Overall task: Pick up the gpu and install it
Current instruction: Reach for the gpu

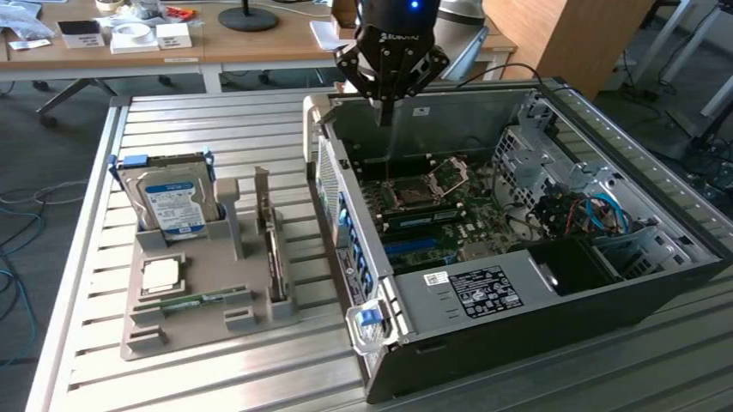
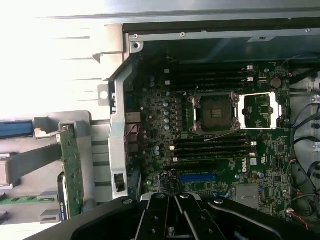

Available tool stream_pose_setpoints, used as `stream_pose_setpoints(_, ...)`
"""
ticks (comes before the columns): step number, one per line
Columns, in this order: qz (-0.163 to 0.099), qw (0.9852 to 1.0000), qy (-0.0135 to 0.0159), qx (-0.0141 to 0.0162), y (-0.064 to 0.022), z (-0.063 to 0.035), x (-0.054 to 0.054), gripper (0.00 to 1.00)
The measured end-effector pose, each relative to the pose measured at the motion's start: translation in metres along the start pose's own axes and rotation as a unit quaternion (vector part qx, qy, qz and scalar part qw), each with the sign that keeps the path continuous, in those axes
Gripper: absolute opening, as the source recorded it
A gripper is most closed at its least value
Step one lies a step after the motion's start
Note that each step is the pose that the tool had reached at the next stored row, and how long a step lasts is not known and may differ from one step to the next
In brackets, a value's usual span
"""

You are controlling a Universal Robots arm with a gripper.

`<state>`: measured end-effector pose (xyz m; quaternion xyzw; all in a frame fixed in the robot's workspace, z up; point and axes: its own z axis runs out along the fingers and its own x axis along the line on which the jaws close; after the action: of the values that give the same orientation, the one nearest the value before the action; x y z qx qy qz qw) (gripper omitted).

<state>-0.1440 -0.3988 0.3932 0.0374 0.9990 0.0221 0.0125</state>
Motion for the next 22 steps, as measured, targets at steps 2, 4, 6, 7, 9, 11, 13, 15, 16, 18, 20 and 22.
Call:
stream_pose_setpoints(2,0.0,1.0,0.0,0.0,-0.0001,-0.0001,0.001,0.11)
stream_pose_setpoints(4,0.0,1.0,0.0,0.0,-0.0002,-0.0001,0.002,0.11)
stream_pose_setpoints(6,0.0,1.0,0.0,0.0,-0.0003,-0.0001,0.003,0.11)
stream_pose_setpoints(7,0.0,1.0,0.0,0.0,-0.0003,-0.0001,0.004,0.11)
stream_pose_setpoints(9,0.0,1.0,0.0,0.0,-0.0004,-0.0001,0.005,0.11)
stream_pose_setpoints(11,0.0,1.0,0.0,0.0001,-0.0004,-0.0002,0.006,0.11)
stream_pose_setpoints(13,0.0,1.0,0.0,0.0,-0.0005,-0.0002,0.007,0.11)
stream_pose_setpoints(15,0.0,1.0,0.0,0.0001,-0.0006,-0.0003,0.009,0.11)
stream_pose_setpoints(16,0.0,1.0,0.0,0.0001,-0.0006,-0.0003,0.009,0.11)
stream_pose_setpoints(18,0.0,1.0,0.0,0.0001,-0.0007,-0.0003,0.012,0.11)
stream_pose_setpoints(20,0.0,1.0,0.0,0.0,-0.0007,-0.0004,0.014,0.11)
stream_pose_setpoints(22,0.0,1.0,0.0,0.0001,-0.0006,-0.0004,0.018,0.11)
